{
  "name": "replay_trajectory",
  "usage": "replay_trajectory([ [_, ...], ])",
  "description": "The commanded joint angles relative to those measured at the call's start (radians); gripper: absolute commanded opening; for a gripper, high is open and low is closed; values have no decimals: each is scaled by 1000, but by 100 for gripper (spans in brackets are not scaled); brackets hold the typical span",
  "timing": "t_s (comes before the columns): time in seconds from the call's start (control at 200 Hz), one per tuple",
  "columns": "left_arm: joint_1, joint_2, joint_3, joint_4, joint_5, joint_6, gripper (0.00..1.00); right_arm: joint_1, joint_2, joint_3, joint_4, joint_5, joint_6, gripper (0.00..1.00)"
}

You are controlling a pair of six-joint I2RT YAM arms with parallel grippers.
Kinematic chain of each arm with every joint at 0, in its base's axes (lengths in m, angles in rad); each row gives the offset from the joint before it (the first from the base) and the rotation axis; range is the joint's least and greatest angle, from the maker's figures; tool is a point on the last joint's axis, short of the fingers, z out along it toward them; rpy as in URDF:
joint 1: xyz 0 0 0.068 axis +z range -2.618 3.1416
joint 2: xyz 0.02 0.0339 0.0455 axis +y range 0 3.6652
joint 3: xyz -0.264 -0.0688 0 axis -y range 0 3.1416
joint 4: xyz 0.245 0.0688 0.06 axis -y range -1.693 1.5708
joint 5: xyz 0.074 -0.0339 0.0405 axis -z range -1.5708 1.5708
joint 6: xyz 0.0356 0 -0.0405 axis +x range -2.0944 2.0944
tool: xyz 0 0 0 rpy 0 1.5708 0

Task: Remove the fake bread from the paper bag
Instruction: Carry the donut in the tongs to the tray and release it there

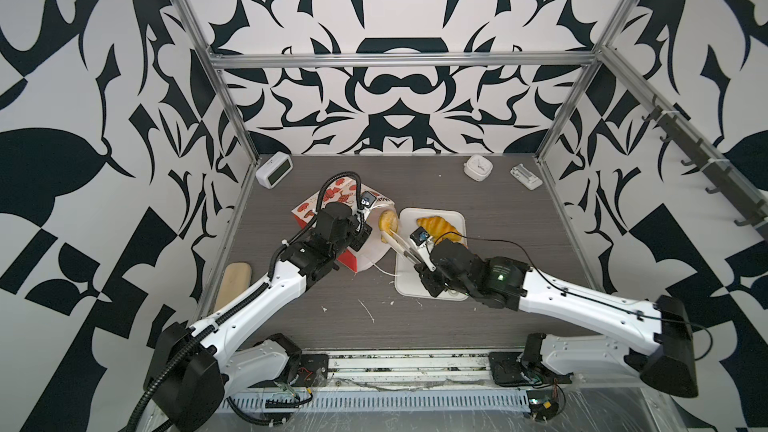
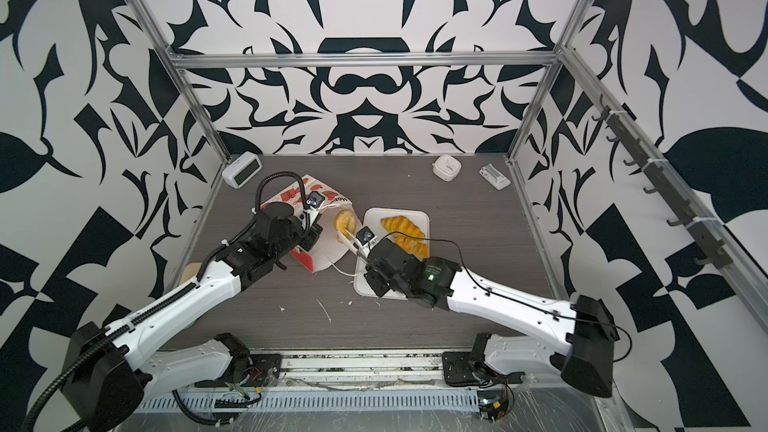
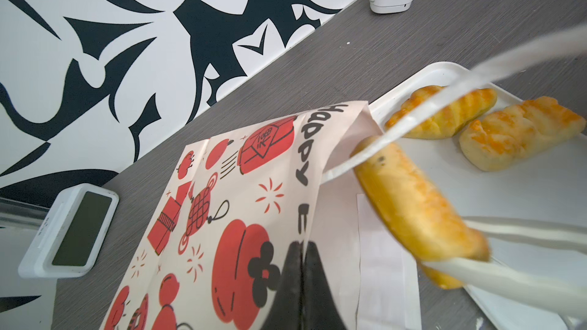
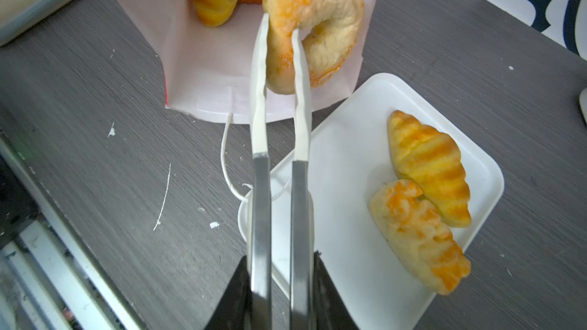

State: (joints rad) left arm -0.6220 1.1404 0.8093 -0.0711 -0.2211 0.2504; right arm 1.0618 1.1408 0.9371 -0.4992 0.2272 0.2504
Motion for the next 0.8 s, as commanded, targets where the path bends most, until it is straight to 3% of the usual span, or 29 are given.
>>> replay_trajectory([
  [0.0, 4, 9, 7, 18, -15, -5, 5, 1, -94, 9, -116, 3, 41, 26],
  [0.29, 4, 3, -2, 22, -17, -8, 5, 1, -156, 81, -457, 37, 81, 26],
  [0.795, 4, 1, -4, 21, -12, -5, 5, 1, -93, 194, -736, -24, 261, 27],
])
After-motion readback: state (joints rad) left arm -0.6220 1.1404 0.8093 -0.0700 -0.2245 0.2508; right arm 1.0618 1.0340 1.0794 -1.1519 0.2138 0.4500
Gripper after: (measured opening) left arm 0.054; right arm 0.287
